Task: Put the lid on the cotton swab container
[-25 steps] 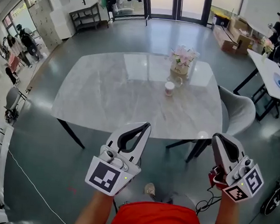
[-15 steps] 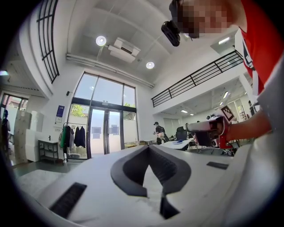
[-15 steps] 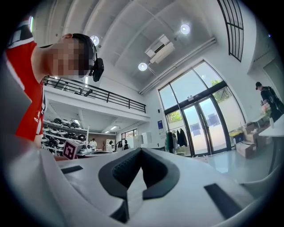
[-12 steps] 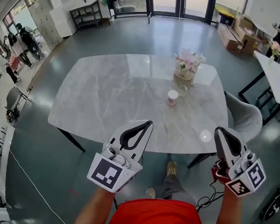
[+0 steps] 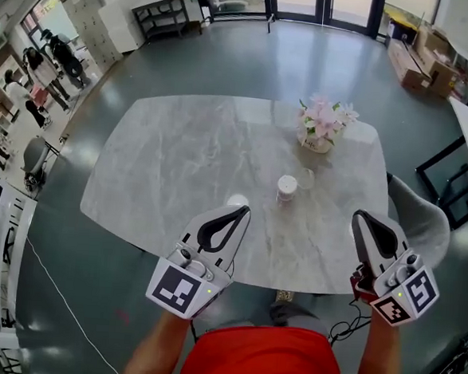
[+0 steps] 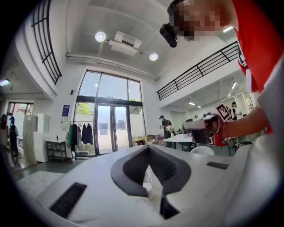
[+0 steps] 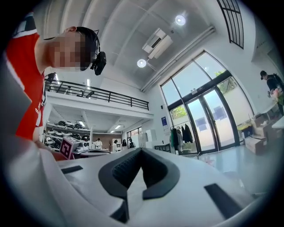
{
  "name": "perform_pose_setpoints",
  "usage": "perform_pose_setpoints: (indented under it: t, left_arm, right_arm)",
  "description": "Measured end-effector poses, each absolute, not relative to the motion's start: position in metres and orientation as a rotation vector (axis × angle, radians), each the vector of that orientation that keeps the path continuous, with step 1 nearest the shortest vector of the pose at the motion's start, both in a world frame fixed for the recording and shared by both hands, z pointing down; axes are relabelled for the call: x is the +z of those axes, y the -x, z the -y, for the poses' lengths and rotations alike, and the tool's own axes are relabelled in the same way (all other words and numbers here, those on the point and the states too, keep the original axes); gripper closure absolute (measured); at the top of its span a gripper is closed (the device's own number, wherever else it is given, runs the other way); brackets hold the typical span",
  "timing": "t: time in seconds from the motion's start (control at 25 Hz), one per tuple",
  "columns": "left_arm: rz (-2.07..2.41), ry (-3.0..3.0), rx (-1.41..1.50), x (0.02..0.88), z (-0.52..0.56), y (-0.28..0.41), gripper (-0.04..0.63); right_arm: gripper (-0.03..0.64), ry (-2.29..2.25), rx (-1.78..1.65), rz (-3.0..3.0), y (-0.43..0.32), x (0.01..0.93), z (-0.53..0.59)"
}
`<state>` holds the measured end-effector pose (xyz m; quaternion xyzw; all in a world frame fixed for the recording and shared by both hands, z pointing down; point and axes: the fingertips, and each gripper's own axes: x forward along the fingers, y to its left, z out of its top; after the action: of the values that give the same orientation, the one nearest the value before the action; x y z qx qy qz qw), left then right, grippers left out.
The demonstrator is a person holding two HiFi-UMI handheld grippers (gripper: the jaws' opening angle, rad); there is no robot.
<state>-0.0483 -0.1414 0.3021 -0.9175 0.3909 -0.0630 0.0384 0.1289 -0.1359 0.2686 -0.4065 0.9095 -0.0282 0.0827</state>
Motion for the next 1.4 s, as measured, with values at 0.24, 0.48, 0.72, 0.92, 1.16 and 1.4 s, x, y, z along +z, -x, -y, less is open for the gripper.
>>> perform_pose_setpoints:
  t: [0.24, 0.48, 0.72, 0.92, 1.16, 1.4]
  left_arm:
    - [-1.26, 2.799, -0.276, 0.323, 0.187, 0.035, 0.586]
    - [-1.263, 2.857, -0.318, 0.351, 0.216, 0.024, 0.58]
    - [-1.111, 2.89, -0.451, 0.393, 0.239, 0.013, 0.417]
    - [-0.979, 2.933, -0.634, 0.439, 0.252, 0.002, 0.329]
    - [-0.866, 2.994, -0.834, 0.498, 0.266, -0.013, 0.272]
    - [-0.854, 3.023, -0.964, 0.541, 0.284, -0.021, 0.239]
  right_arm:
    - [0.62, 1.141, -0.126, -2.783, -0.136, 0.286, 0.186]
    - [0.62, 1.15, -0.191, -2.83, -0.137, 0.308, 0.224]
    - [0.58, 1.217, -0.33, -2.871, -0.133, 0.349, 0.247]
    - [0.534, 1.233, -0.463, -2.919, -0.129, 0.381, 0.258]
    - [0.405, 1.163, -0.618, -3.036, -0.114, 0.418, 0.266]
    - [0.387, 1.094, -0.77, -3.123, -0.099, 0.454, 0.275]
